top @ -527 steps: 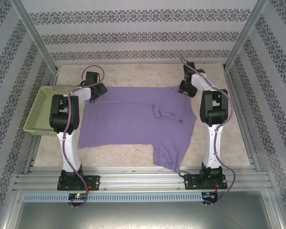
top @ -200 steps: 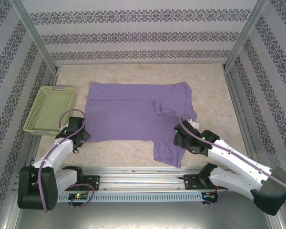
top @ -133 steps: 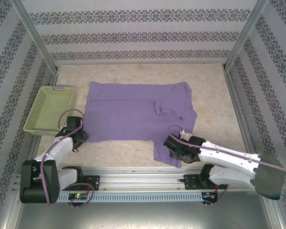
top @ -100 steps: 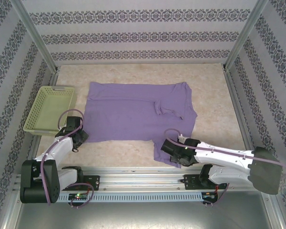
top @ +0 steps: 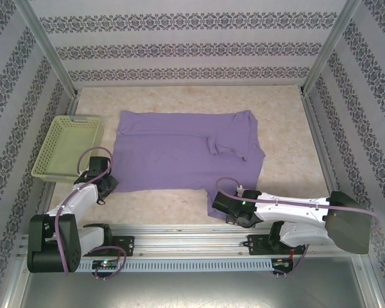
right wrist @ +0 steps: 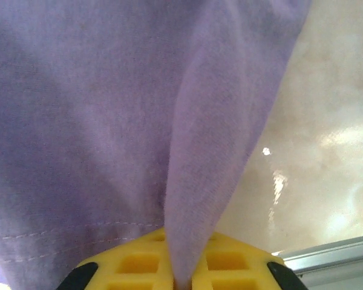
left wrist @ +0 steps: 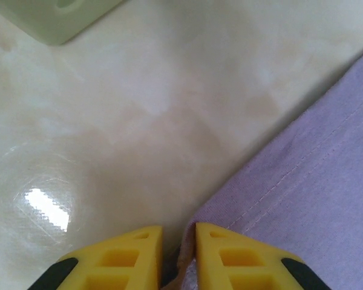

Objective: Fold the inside-out t-shirt

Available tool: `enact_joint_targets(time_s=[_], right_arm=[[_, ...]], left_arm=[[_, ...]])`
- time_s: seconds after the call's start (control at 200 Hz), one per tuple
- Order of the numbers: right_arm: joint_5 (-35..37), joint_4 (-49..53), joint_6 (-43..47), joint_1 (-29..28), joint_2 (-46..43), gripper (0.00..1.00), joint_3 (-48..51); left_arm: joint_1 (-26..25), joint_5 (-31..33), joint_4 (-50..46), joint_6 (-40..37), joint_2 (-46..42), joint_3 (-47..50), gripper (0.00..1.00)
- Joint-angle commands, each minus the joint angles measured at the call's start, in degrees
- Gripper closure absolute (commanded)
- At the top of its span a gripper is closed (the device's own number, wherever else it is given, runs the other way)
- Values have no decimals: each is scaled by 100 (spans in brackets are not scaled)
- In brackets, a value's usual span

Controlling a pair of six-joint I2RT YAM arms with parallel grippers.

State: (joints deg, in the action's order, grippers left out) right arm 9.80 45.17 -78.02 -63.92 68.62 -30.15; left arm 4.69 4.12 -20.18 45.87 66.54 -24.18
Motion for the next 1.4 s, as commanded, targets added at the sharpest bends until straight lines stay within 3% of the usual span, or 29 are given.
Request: enact_joint_targets(time_s=[0.0,0.17,0.235,0.365,0.49,0.62,0.849,0.929,1.209,1.394], right_arm=[[165,138,-82,-49,21,98,158],[512,617,-90,-28,-285,100,47],[675,901,-100,-10,-552,100,-29],[854,1357,2,191,-1180,100,-87],[953,1502,497,674,-1794,100,-258],[700,1307,1715,1796,-1927,100,-803],[113,398,3672,3928,-1029,100,-1972],[-140,102,4076,4437,-480,100,-2349],[-40,-246,4789,5019,1516,100,-3964],[82,-220,5029,5107,2657,100,-5058]], left_arm=[[26,-797,1050,22,360,175,85],[-53,-1184,1186,37,107,156,92],[-204,-1076,912,-32,-120,17,100],[-354,-762,441,-12,-723,-114,100],[-363,-606,287,86,-1086,-258,100],[-360,-738,332,110,-656,-800,100],[-355,-423,781,387,386,-1805,100],[-355,-256,847,424,712,-2182,100],[-354,312,1197,598,1823,-2929,100],[-328,431,1347,578,2430,-3345,100]])
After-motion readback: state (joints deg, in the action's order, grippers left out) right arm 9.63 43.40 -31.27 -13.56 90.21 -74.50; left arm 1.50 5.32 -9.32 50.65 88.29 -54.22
